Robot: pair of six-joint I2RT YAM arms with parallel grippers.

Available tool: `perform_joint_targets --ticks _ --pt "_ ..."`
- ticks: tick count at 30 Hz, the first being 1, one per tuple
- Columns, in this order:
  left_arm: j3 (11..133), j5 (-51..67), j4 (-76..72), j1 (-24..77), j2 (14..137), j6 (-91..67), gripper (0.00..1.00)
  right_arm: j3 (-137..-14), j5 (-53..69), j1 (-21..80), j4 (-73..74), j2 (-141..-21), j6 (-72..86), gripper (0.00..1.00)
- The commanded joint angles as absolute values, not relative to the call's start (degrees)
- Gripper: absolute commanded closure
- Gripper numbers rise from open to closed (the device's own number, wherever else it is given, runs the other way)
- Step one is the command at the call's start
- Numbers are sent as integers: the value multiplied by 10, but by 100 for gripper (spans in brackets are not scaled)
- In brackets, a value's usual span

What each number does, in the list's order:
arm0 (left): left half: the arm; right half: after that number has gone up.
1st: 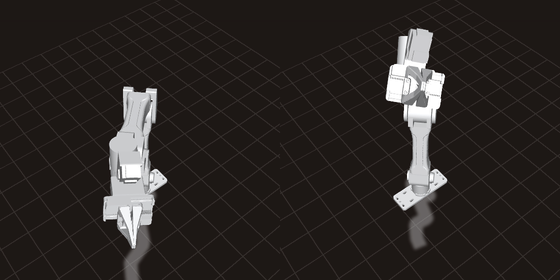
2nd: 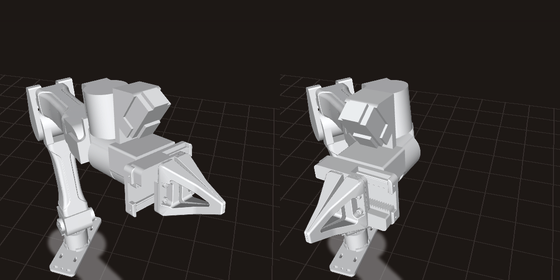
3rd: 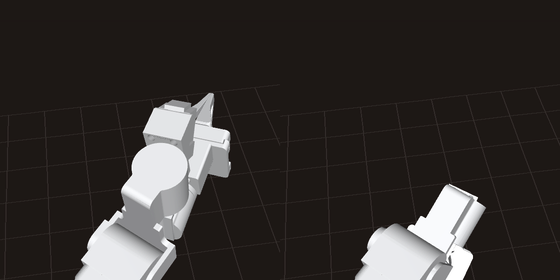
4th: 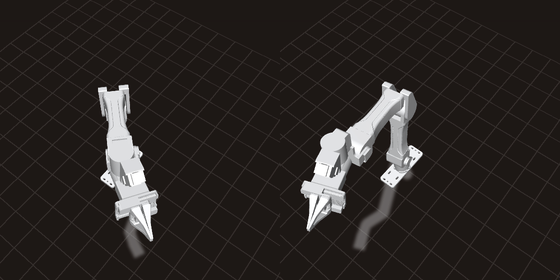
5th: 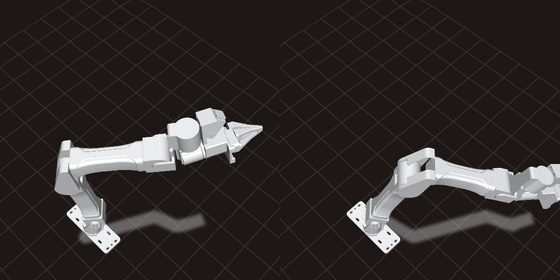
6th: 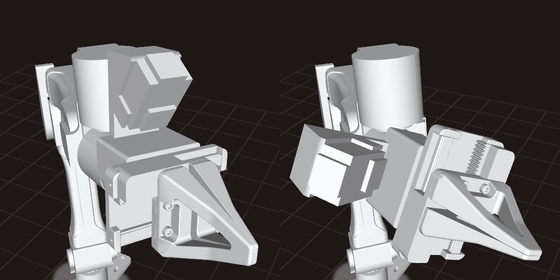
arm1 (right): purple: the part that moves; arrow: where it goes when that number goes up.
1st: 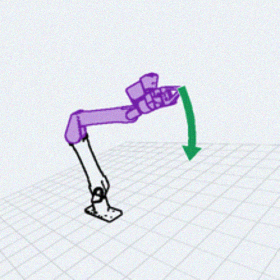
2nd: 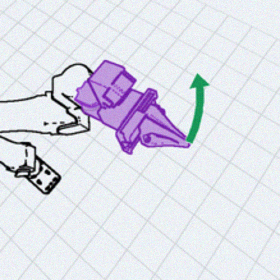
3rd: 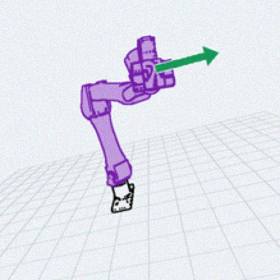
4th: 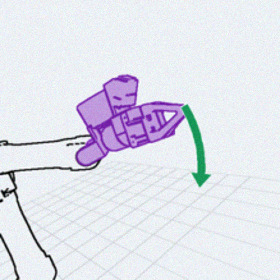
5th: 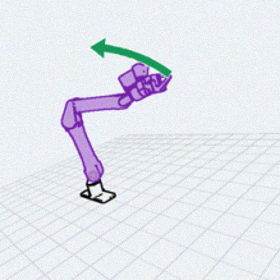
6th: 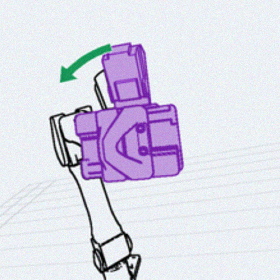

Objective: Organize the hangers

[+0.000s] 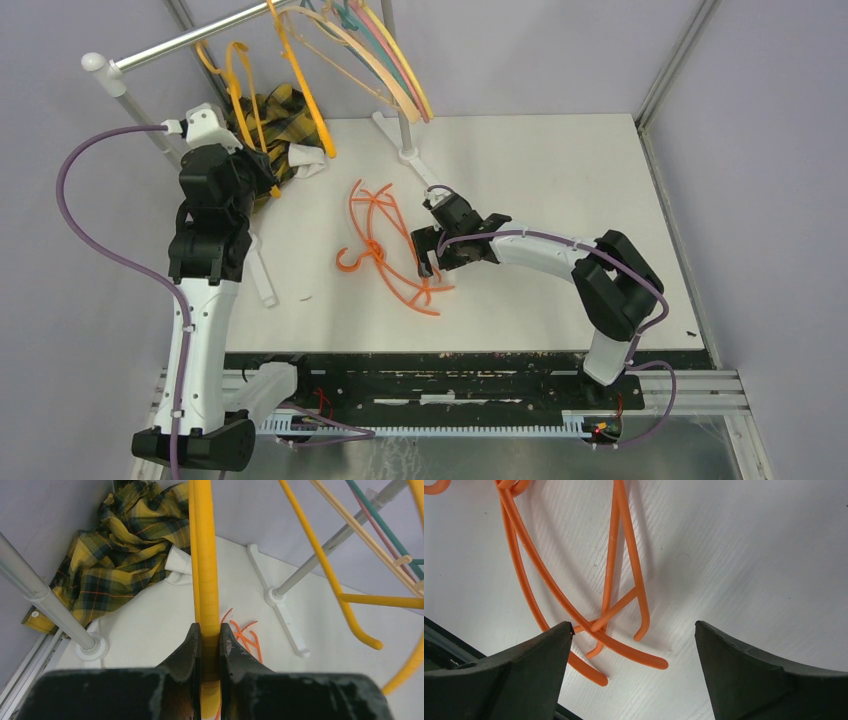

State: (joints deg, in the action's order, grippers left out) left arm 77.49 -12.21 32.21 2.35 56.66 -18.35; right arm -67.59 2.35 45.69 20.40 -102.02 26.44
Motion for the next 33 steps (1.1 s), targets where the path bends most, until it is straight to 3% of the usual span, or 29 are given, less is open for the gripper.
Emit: perform_joint_targets --ticks 1,33 --pt "744 -141 269 25 548 -148 97 -694 28 458 185 -1023 259 0" --pt "743 -191 86 45 556 -101 97 -712 56 451 180 -1052 261 0"
